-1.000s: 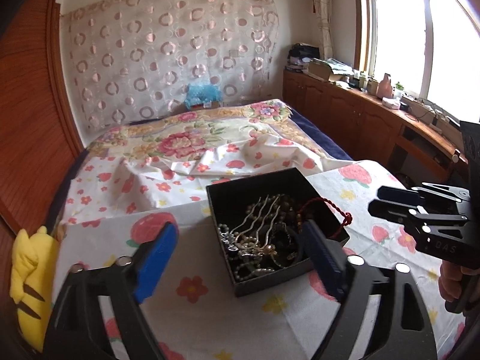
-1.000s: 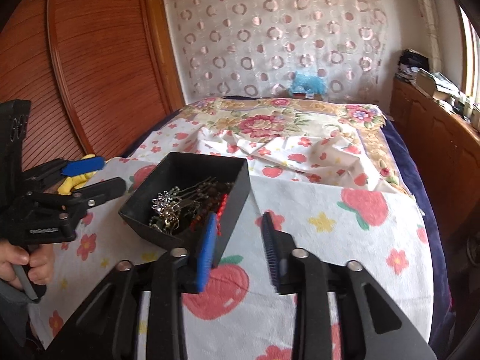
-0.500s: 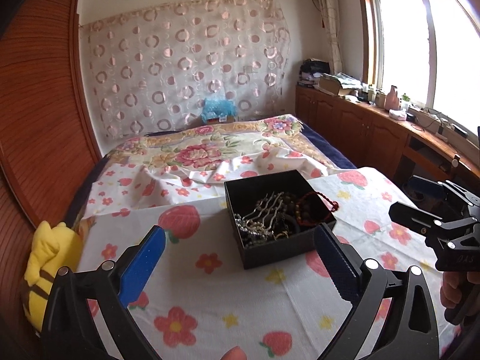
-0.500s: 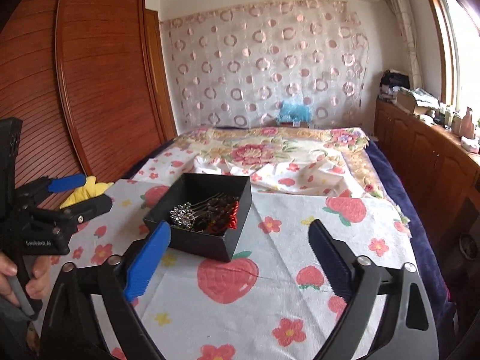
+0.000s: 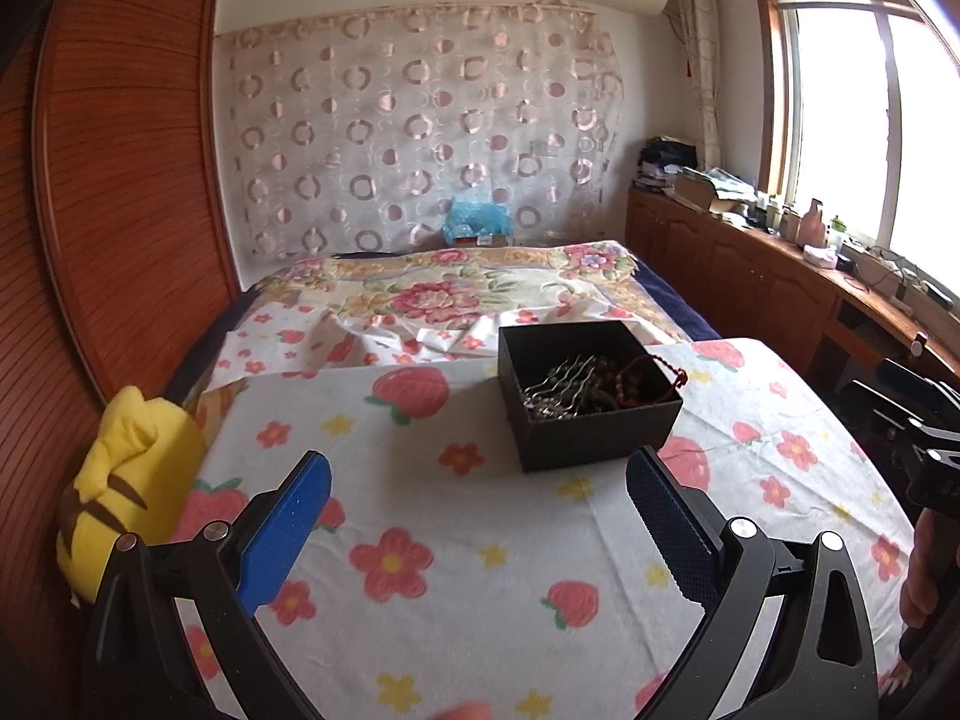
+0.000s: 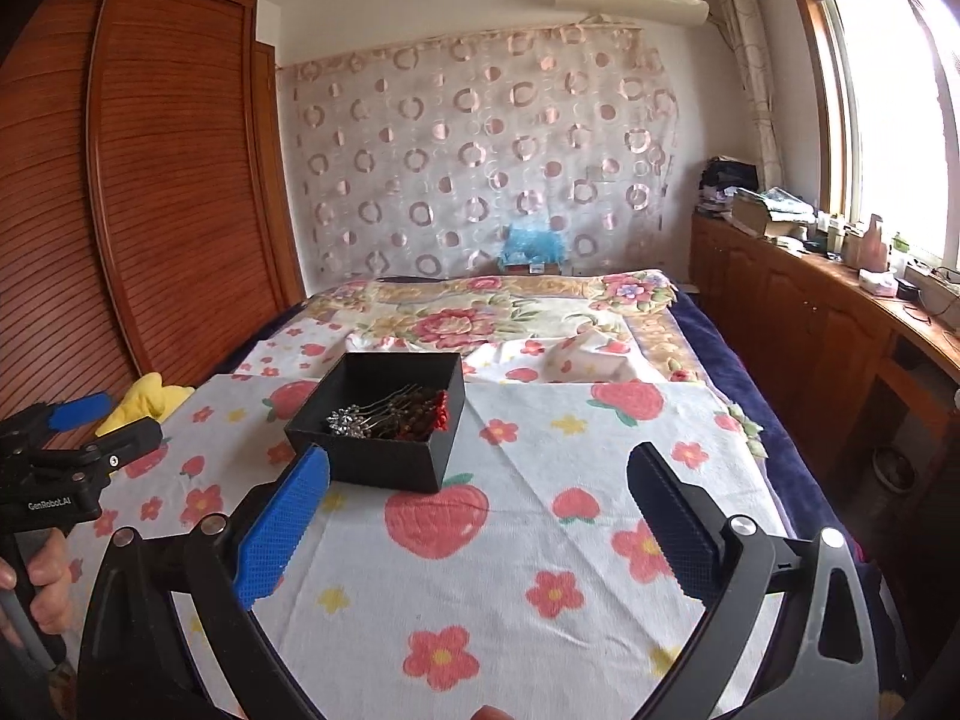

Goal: Organize jewelry

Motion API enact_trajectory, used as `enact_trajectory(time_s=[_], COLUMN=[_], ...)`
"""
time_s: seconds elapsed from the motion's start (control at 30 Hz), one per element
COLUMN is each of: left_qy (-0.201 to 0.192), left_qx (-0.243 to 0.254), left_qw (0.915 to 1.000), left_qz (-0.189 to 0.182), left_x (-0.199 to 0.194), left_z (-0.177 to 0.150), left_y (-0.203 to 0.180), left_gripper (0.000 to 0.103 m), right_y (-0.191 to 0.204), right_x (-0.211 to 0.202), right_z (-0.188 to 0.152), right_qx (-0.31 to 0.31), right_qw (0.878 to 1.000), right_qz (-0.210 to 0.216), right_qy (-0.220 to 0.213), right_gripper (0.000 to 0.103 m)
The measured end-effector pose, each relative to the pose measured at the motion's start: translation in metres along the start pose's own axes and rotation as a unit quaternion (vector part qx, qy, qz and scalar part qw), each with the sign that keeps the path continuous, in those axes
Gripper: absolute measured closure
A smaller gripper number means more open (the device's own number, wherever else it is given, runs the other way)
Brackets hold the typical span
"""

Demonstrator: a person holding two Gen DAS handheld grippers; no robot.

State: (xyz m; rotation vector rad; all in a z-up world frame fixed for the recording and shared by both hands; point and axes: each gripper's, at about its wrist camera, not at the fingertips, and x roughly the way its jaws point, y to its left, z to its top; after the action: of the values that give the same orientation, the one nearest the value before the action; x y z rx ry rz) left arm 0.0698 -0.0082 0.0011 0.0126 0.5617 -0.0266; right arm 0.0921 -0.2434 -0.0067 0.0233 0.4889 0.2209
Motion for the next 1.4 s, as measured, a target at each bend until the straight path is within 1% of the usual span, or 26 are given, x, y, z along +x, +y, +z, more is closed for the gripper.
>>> enact_trajectory(time_s=[0.37,1.4], left_qy=[0.004,-0.001], left_qx=[-0.004,-0.003], left_qw=[1.0000,1.0000], left_qz=[0.001,0.001], left_x=[-0.006,-0.007], left_z=[-0.012,-0.011], left_y=[0.006,0.003], left_gripper=[0.008,0.008], right_y=[0.009,0.009], right_x=[-0.004,-0.004], right_z=[-0.009,-0.009], right_qx=[-0.008,-0.006], right_qw=[1.000,1.000], right_qz=[0.002,0.001], right_qy=[-0.003,-0.005], right_gripper=[0.003,0.003])
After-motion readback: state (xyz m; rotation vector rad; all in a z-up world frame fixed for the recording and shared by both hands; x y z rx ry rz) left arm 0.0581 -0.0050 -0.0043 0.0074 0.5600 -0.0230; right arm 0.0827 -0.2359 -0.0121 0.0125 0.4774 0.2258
